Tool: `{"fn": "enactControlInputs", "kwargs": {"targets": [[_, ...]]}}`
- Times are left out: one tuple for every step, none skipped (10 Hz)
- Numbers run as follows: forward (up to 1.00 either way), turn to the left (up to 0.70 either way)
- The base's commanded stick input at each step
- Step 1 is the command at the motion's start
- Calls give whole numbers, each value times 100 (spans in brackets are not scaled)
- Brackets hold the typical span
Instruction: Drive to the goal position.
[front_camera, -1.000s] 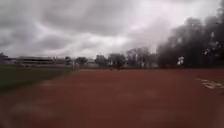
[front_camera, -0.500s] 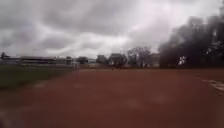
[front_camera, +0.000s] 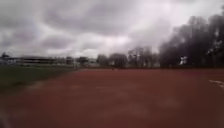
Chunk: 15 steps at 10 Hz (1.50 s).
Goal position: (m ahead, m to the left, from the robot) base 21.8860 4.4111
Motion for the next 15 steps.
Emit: {"fn": "enactControlInputs", "kwargs": {"targets": [[70,0],[70,0],[70,0],[70,0],[70,0],[70,0],[70,0],[70,0],[70,0],[70,0],[70,0],[70,0],[70,0],[70,0],[70,0]]}}
